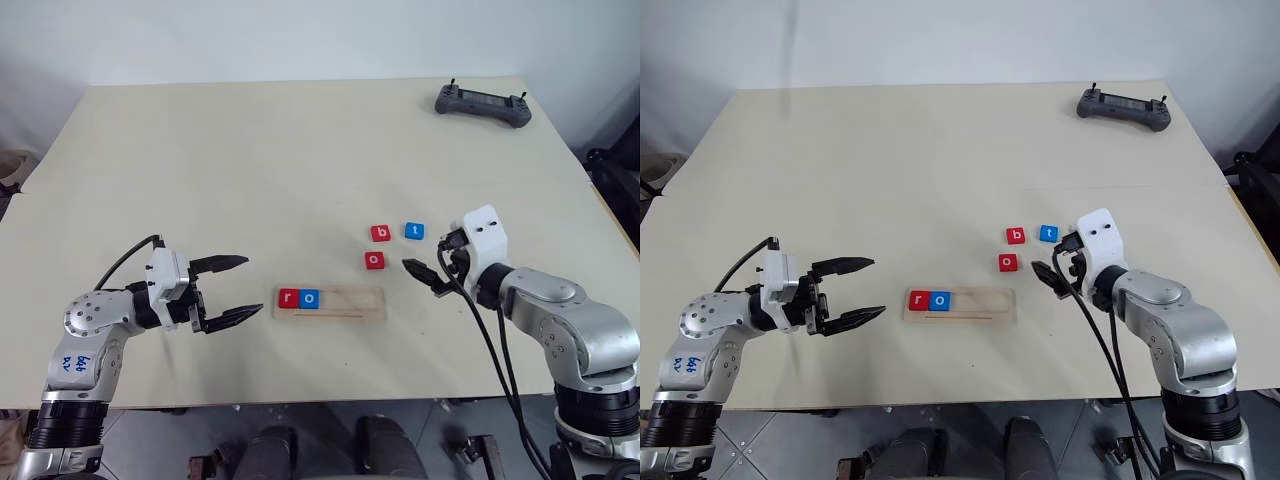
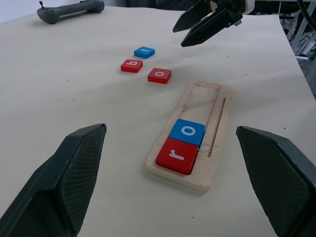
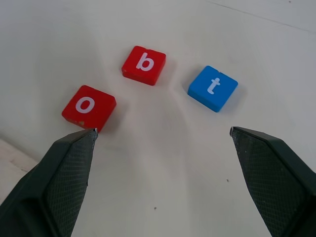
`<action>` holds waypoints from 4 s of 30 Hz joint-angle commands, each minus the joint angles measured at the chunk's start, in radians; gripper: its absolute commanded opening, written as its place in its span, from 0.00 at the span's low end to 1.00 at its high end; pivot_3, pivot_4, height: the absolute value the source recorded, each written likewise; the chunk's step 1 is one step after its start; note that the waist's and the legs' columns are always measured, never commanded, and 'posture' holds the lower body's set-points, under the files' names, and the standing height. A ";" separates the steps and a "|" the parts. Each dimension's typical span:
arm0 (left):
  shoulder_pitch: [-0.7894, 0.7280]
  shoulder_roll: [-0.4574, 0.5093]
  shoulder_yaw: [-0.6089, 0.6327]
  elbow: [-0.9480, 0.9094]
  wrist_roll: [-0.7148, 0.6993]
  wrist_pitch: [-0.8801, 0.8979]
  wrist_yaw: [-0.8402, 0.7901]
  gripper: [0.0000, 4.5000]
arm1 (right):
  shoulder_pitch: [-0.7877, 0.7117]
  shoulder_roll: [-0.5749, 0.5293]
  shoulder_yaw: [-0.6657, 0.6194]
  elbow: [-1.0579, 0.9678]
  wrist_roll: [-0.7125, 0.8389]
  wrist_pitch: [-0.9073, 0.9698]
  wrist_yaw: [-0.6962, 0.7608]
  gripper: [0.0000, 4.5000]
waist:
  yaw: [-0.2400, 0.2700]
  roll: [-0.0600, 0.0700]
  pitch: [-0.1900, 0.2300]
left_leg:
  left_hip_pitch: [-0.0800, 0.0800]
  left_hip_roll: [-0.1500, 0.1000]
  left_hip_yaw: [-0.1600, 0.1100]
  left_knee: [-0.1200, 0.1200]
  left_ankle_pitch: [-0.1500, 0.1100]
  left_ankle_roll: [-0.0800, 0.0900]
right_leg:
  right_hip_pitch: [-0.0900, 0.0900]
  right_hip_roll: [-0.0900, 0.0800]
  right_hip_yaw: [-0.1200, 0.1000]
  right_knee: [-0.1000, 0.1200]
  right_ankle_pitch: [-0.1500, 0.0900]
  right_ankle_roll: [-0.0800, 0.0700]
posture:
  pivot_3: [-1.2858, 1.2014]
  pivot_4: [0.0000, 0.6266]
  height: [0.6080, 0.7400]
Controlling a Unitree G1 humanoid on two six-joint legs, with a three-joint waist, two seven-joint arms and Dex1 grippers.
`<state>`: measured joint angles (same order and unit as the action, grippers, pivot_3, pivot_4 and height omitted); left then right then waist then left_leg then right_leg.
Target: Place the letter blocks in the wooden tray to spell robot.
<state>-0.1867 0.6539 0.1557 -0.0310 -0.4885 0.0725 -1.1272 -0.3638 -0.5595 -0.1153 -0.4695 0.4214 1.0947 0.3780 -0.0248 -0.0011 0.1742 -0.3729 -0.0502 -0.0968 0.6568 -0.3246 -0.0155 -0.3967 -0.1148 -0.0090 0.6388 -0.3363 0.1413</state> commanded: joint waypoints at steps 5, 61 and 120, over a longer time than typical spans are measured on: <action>-0.006 0.003 0.013 -0.010 -0.002 -0.015 0.002 0.99 | -0.029 0.015 0.023 -0.035 0.009 -0.029 0.004 1.00 | 0.000 0.000 0.000 | 0.000 0.000 0.000 0.000 0.000 0.000 | 0.000 0.000 0.000 0.000 0.000 0.000 | 0.52 0.24 1.00; 0.059 -0.008 0.022 -0.112 -0.015 0.012 0.053 1.00 | -0.343 0.381 0.103 0.255 -0.194 0.041 -0.231 0.33 | -0.019 0.001 0.000 | 0.000 -0.001 0.000 -0.003 0.001 -0.001 | -0.006 0.000 0.001 0.006 0.000 0.000 | 0.52 0.24 1.00; 0.032 0.024 -0.010 -0.103 -0.018 0.014 -0.038 1.00 | -0.065 -0.338 -0.042 1.043 -0.180 -1.310 1.074 0.99 | -0.006 -0.001 0.000 | 0.004 0.004 0.010 -0.004 0.001 0.001 | 0.001 0.002 0.004 -0.010 0.001 0.001 | 0.52 0.24 1.00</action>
<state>-0.1613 0.6652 0.1263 -0.0957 -0.4869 0.0881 -1.1593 -0.3873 -0.8906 -0.1628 0.5249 0.2547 -0.1518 1.4278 -0.0311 -0.0019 0.1743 -0.3690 -0.0461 -0.0860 0.6532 -0.3238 -0.0147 -0.3960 -0.1125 -0.0051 0.6289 -0.3357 0.1426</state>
